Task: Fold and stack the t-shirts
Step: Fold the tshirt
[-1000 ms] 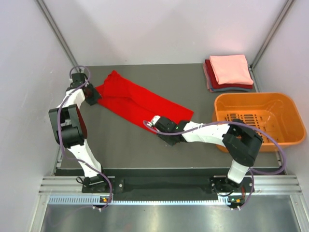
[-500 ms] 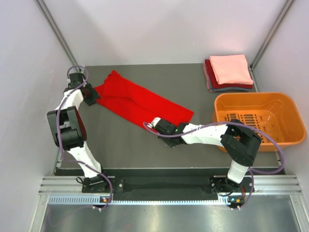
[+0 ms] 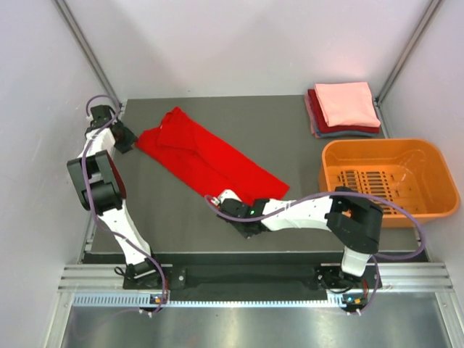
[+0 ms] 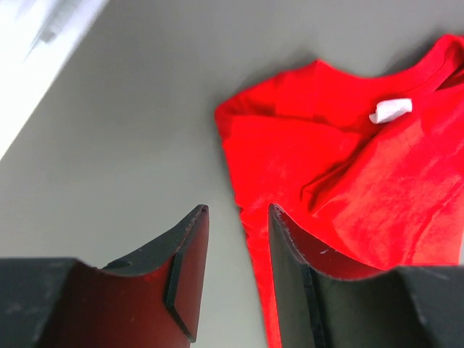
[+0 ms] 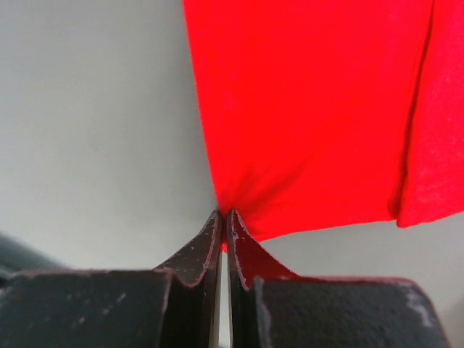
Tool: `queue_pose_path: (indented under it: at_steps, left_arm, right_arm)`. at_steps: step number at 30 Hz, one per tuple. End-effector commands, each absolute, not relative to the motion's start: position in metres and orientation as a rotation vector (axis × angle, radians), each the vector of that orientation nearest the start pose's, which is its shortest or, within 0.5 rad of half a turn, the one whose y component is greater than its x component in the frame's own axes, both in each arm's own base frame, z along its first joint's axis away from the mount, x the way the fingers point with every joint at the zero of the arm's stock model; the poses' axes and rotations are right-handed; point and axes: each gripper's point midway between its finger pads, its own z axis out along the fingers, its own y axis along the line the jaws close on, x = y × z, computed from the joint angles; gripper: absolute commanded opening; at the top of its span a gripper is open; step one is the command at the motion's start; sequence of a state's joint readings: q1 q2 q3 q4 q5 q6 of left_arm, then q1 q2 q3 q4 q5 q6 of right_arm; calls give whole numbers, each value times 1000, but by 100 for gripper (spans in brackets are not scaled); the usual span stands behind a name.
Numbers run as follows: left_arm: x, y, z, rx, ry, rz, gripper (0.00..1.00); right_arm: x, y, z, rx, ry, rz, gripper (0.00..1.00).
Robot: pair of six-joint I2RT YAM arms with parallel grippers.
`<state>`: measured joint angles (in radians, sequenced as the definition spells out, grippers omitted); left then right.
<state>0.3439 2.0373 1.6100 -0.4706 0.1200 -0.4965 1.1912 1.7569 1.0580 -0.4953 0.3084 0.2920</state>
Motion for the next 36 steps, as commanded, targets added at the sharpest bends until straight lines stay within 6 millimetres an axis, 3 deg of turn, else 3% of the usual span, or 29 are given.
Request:
queue_pose_path:
  at_steps: [1,6,7,10,13,17,18,24,30,31,32,33,34,35,36]
  left_arm:
    - [501,122,91,-928,2232,-321,44]
    - [508,120,77,-928,2234,-359,44]
    - [510,118,69,-931,2243,-371,44]
    - [515,114,58,-923,2245,-410,44]
    - [523,113,53,-897,2232,-420,44]
    - [535,115,48,-887,2208,-438,41]
    - [539,115,46,-888,2203,-445,40]
    - [565,114,45,-877,2159,-517,1]
    - [606,110,33,-865,2105,-595,0]
    - [613,106,34,-853,2098,-609,0]
    - [627,105,48,-827,2065,-624,0]
    - [632,102,36,-823,2076,-635,0]
    - [638,95,36,-806,2077,-650,0]
    - [649,93,49,-776,2049,-657,0]
    - [652,89,39,-773,2060,-665,0]
  right_arm:
    - [125,330,17,-1054,2527,103,0]
    - [114,346,37,-1040,2516,137,6]
    - [114,347,44,-1031,2509,148,14]
    - [121,347,63,-1021,2475,148,24]
    - [137,345,94,-962,2438,209,31]
    - [170,332,114,-880,2418,216,31]
    - [182,324,114,-857,2422,196,31]
    - [235,286,106,-681,2458,166,30]
    - [275,252,94,-579,2519,187,33]
    - [278,249,90,-576,2535,189,34]
    - [280,244,87,-582,2542,187,34]
    - [284,239,84,-566,2560,196,34]
    - [286,237,79,-569,2574,199,34]
    - [287,236,77,-580,2579,209,35]
    - [287,236,72,-583,2599,239,35]
